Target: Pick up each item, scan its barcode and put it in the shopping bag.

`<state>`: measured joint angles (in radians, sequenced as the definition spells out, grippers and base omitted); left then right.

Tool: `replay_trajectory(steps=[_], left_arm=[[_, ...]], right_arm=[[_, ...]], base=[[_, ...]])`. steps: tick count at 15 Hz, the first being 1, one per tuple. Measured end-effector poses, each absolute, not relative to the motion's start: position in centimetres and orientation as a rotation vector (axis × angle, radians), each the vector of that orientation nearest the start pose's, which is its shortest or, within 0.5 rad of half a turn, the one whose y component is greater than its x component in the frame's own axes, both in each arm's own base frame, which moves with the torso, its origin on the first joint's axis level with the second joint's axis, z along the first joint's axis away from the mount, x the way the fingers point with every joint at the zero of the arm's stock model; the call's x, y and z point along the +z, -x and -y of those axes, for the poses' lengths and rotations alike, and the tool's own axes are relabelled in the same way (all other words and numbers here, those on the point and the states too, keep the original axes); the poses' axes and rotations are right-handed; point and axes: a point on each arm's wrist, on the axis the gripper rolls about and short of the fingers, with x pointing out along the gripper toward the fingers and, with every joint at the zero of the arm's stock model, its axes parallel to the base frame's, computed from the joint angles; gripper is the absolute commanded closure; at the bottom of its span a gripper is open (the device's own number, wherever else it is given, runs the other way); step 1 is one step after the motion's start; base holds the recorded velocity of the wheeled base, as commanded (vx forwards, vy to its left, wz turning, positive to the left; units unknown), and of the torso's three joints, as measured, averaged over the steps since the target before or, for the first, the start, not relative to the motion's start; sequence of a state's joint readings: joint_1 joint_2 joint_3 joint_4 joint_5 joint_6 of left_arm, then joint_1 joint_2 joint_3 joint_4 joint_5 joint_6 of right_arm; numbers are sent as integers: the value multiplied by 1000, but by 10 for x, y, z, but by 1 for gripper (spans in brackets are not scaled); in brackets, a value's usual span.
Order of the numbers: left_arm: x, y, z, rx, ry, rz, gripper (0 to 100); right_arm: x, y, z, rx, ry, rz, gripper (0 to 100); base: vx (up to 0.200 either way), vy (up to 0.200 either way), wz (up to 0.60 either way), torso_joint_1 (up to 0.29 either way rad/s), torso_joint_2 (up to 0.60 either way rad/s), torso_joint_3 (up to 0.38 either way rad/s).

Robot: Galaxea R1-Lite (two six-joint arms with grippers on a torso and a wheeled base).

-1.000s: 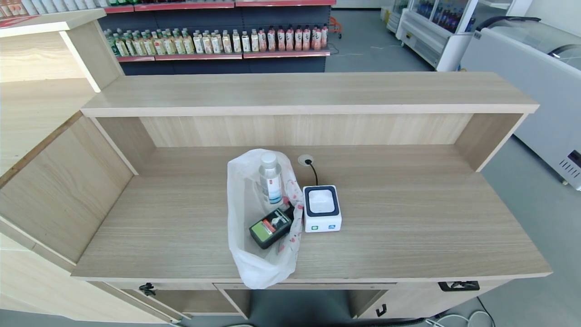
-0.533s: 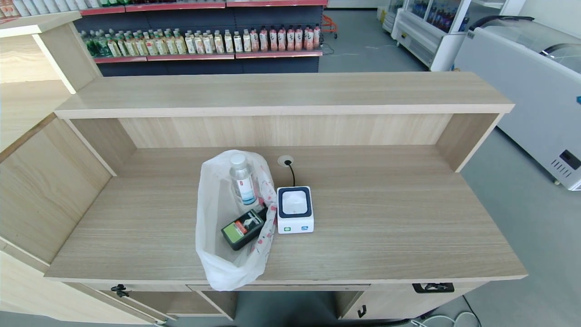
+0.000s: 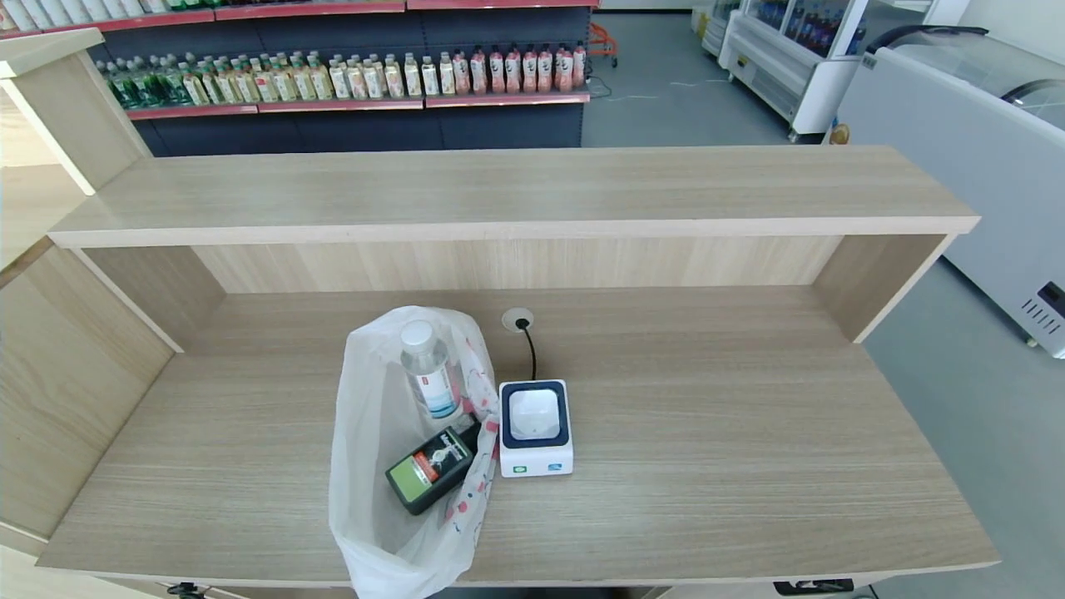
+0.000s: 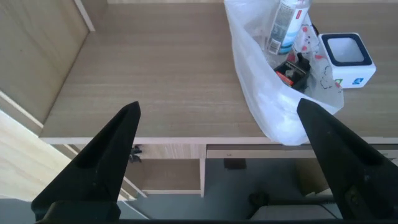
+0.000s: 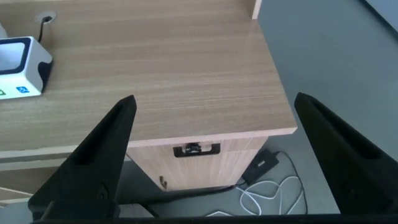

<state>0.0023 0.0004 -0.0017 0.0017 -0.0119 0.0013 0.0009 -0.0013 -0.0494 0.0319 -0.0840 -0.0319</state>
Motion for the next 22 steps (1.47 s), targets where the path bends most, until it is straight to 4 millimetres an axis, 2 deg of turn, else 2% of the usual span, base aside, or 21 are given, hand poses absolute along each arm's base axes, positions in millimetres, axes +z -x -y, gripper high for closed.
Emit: replay_trajectory(steps=[7, 13, 15, 17, 19, 22], left_arm=[[76, 23, 0, -11, -1, 0, 0], [76, 23, 0, -11, -2, 0, 0], [76, 23, 0, -10, -2, 0, 0], [76, 23, 0, -10, -2, 0, 0], [76, 23, 0, -10, -2, 0, 0], [76, 23, 0, -11, -2, 0, 0]], right_arm=[[86, 27, 2, -84, 17, 17, 100], [85, 27, 2, -85, -70, 18, 100], [85, 27, 2, -79, -22, 16, 100], [85, 27, 0, -9, 101, 17, 100], [86, 27, 0, 14, 89, 25, 100], [85, 26, 2, -97, 2, 29, 100]], base=[[0, 0, 0, 0, 0, 0], [0, 0, 0, 0, 0, 0], [0, 0, 0, 0, 0, 0], [0, 0, 0, 0, 0, 0], [0, 0, 0, 0, 0, 0], [0, 0, 0, 0, 0, 0]])
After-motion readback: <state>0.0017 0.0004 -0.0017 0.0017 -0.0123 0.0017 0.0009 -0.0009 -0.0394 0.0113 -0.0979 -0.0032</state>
